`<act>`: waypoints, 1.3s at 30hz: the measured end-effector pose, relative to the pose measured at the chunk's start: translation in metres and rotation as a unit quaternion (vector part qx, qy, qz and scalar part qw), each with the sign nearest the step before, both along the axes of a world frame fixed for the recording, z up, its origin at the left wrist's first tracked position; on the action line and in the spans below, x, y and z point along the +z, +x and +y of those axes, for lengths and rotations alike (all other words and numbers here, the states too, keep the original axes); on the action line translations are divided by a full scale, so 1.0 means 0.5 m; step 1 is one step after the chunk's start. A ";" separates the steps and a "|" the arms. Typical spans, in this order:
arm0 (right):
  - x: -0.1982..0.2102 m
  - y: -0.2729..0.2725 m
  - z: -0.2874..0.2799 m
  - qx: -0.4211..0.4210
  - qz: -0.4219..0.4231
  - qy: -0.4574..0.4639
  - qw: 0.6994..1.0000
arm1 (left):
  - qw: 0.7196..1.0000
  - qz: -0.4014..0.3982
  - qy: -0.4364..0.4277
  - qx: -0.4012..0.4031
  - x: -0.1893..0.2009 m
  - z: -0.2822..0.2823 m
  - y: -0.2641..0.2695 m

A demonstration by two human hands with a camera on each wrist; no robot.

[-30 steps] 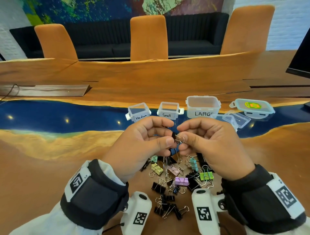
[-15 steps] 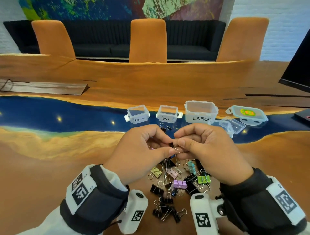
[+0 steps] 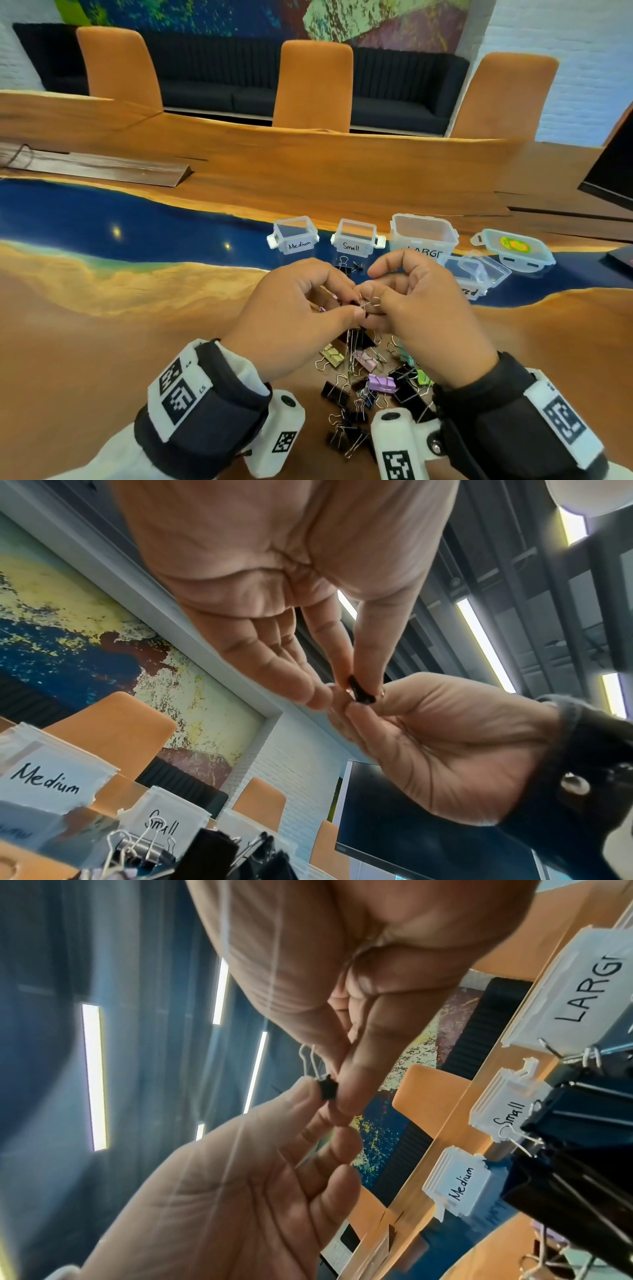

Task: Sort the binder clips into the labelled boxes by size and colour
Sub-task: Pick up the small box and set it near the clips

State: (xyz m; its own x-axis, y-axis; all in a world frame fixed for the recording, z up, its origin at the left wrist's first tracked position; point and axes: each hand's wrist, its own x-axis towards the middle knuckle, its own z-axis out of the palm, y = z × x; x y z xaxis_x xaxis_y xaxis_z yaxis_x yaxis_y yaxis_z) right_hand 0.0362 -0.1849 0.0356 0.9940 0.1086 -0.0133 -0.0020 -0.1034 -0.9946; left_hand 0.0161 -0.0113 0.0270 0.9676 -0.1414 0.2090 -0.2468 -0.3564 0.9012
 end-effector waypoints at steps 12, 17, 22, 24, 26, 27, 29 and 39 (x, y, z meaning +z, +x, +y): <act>0.074 0.113 -0.012 0.066 -0.162 -0.361 0.916 | 0.994 0.067 -0.022 0.079 0.000 0.054 0.024; 0.058 0.321 -0.027 0.091 -0.103 -0.604 0.785 | 0.988 0.073 -0.065 0.116 0.001 0.078 0.034; -0.009 0.423 -0.006 0.121 -0.034 -0.710 0.693 | 0.987 0.085 -0.051 0.129 -0.008 0.099 0.048; -0.027 0.440 0.003 0.131 -0.017 -0.716 0.686 | 0.987 0.088 -0.031 0.130 -0.010 0.107 0.053; -0.030 0.447 0.010 0.133 -0.014 -0.701 0.700 | 0.989 0.084 -0.011 0.125 -0.007 0.111 0.060; -0.024 0.443 0.014 0.131 -0.018 -0.690 0.712 | 0.989 0.078 0.001 0.124 -0.004 0.111 0.064; 0.000 0.427 0.017 0.123 -0.045 -0.671 0.730 | 0.990 0.058 0.037 0.125 0.006 0.107 0.077; 0.085 0.236 -0.011 0.230 -0.157 -0.572 0.772 | 0.977 -0.042 0.187 0.088 0.058 0.011 0.174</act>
State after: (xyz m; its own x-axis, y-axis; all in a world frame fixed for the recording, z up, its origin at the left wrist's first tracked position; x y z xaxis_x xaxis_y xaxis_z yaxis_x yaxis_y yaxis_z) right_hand 0.1540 -0.1904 0.0782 0.8283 0.5454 -0.1287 0.5180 -0.8328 -0.1955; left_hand 0.1030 -0.0057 0.0561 0.9654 -0.0558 0.2546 -0.2195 -0.7008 0.6787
